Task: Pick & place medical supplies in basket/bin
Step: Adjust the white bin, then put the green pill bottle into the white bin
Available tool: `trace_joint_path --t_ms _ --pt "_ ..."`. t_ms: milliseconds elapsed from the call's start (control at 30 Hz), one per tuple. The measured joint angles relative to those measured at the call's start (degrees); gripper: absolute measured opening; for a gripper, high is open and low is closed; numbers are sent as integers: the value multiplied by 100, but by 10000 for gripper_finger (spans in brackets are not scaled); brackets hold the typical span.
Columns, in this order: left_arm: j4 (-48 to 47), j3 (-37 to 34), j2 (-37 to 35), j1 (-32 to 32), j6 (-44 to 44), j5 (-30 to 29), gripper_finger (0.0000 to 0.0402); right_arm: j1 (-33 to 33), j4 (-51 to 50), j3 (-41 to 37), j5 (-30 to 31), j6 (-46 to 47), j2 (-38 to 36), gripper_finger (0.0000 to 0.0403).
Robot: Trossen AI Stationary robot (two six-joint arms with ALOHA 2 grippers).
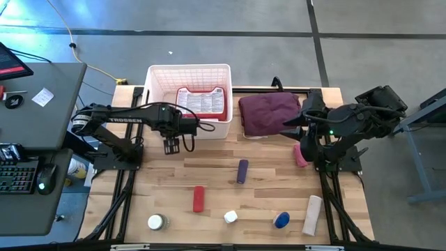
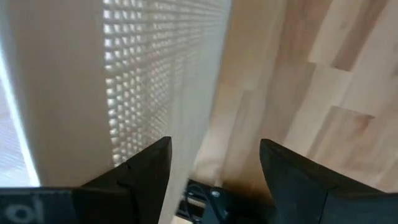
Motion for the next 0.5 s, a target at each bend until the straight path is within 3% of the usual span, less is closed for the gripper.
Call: trace_joint_path --t_ms 200,500 --pt "-358 70 0 -131 -457 714 277 0 -2 0 -41 -2 0 139" --pt "-487 1227 7 -662 -1324 898 277 0 -8 0 4 -8 19 139"
